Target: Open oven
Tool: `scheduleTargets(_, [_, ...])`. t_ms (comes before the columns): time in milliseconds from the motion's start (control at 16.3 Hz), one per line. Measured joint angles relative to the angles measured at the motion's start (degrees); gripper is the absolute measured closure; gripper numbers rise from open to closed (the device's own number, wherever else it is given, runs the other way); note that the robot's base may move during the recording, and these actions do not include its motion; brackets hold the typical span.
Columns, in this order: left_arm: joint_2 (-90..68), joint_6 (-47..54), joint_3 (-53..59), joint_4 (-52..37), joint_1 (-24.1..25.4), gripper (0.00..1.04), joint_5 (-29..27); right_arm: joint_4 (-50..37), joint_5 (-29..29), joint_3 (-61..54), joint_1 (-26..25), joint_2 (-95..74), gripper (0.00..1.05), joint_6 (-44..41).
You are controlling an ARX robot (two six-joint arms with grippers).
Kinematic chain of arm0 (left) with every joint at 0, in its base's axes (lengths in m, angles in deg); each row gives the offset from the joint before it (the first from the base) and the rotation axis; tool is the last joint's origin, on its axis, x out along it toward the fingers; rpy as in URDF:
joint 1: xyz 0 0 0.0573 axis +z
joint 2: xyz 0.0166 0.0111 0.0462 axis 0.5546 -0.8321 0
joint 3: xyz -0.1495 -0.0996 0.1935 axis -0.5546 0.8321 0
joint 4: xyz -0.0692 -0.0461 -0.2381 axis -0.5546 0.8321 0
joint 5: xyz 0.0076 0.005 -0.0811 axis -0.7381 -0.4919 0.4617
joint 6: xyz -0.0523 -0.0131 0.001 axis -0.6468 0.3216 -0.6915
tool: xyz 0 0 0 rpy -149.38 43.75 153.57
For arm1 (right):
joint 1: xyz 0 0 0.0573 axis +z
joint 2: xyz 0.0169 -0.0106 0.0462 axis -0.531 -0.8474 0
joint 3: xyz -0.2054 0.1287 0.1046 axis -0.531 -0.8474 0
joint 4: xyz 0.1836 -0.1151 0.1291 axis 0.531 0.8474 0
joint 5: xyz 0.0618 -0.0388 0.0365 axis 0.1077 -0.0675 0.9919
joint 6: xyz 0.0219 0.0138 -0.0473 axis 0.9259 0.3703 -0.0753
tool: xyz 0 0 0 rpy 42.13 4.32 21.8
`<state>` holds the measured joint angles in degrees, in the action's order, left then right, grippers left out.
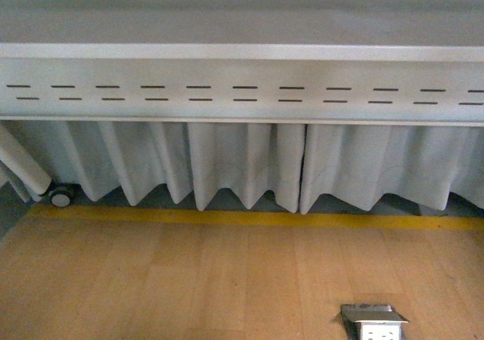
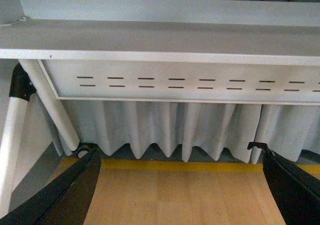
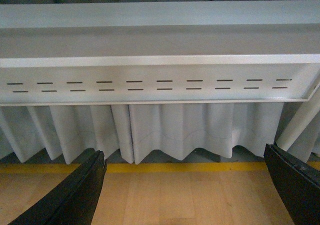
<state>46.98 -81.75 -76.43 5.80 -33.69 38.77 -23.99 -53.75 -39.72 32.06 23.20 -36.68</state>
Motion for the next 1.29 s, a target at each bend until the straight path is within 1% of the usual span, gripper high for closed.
scheduleTargets(1288, [0.0, 0.3, 0.0, -0.1, 0.0, 0.07, -0.1, -0.2, 0.1, 0.0, 0.0, 0.0, 0.07, 0.0])
